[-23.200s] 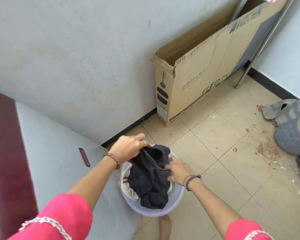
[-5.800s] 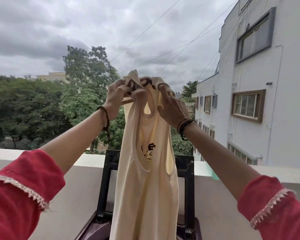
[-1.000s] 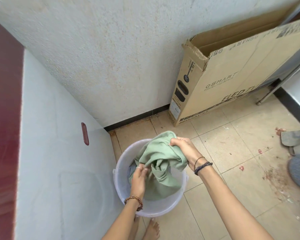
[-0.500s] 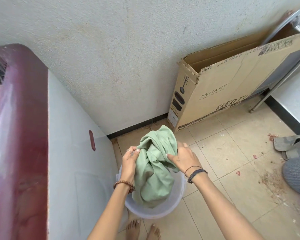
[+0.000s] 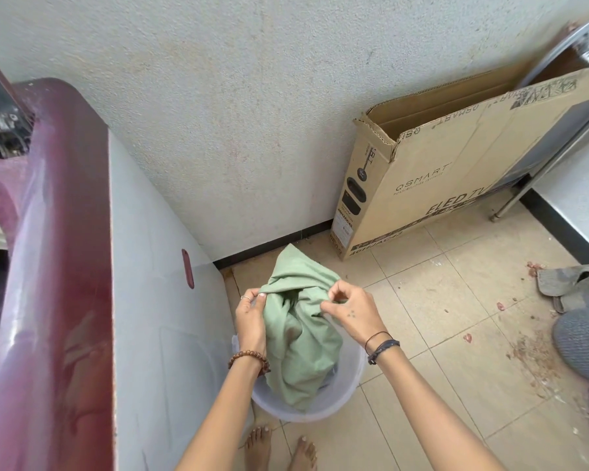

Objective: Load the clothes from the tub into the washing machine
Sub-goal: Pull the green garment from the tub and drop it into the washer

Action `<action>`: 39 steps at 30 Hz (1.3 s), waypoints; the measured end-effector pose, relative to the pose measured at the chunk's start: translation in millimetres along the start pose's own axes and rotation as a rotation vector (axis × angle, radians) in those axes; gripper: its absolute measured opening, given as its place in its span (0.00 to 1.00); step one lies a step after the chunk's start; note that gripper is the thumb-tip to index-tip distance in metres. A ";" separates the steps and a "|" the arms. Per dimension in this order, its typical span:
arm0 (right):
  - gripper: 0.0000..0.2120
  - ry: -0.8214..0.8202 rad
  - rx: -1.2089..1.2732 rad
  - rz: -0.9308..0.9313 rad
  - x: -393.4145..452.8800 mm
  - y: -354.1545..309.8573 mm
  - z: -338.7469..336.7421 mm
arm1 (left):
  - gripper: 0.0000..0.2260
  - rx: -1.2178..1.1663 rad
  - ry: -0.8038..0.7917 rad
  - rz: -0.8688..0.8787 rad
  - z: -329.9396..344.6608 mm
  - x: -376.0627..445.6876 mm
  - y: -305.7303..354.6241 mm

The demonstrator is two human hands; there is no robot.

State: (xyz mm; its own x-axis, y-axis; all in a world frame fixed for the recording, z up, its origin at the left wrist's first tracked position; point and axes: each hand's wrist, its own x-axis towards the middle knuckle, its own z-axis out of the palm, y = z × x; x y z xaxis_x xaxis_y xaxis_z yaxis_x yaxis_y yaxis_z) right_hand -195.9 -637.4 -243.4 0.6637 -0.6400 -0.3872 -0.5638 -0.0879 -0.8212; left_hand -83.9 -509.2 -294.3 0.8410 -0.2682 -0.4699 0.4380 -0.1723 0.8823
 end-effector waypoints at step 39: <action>0.21 -0.125 0.231 0.365 -0.2 -17.0 -2.6 | 0.11 0.591 0.040 0.002 38.8 -8.6 38.2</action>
State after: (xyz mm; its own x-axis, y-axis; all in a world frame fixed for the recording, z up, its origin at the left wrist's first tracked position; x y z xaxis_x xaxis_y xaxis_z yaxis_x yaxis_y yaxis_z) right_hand -187.7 -637.7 -228.3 0.5040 -0.4991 -0.7049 -0.6571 0.3082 -0.6880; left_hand -86.7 -550.2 -257.7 0.8580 -0.2348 -0.4568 0.1950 -0.6738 0.7127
